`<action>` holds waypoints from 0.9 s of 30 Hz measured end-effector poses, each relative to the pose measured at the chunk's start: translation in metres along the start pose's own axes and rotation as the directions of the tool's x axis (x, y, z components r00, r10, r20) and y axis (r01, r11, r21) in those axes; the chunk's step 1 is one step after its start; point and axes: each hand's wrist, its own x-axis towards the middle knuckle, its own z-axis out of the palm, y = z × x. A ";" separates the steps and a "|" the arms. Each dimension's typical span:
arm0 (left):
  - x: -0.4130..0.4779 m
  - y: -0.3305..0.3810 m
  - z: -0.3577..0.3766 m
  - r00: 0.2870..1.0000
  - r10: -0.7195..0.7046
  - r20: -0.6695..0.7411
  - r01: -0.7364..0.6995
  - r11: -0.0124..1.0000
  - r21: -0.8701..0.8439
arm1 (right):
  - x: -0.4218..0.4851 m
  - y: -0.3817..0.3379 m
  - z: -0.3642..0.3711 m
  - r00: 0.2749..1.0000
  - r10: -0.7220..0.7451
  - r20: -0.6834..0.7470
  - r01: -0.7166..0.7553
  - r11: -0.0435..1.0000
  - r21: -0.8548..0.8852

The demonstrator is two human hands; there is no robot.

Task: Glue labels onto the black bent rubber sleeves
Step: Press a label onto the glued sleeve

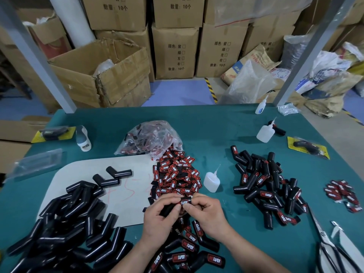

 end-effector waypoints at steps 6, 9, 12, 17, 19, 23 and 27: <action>0.000 0.003 0.001 1.000 0.024 0.008 -0.024 1.000 0.006 | 0.000 0.002 0.001 1.000 0.005 -0.007 -0.005 1.000 0.013; 0.001 0.006 0.002 0.995 0.099 0.009 -0.100 0.994 0.036 | -0.001 0.002 0.001 1.000 0.017 -0.006 -0.017 0.998 0.062; 0.002 0.009 0.003 0.986 0.167 0.021 -0.168 0.983 0.072 | -0.001 0.000 0.001 1.000 0.023 -0.010 -0.022 0.997 0.080; 0.000 0.009 0.004 0.968 0.250 0.029 -0.252 0.962 0.103 | -0.003 -0.003 0.003 0.999 0.045 -0.025 -0.041 0.992 0.121; 0.000 0.008 0.004 0.961 0.276 0.031 -0.277 0.955 0.108 | -0.003 -0.004 0.003 0.998 0.046 -0.031 -0.042 0.992 0.115; 0.000 0.006 0.004 0.958 0.285 0.030 -0.287 0.952 0.107 | -0.005 -0.005 0.003 0.998 0.034 -0.043 -0.030 0.996 0.083; 0.001 0.004 0.004 0.959 0.281 0.027 -0.283 0.954 0.103 | -0.007 -0.010 0.006 0.998 0.024 -0.058 -0.022 0.999 0.037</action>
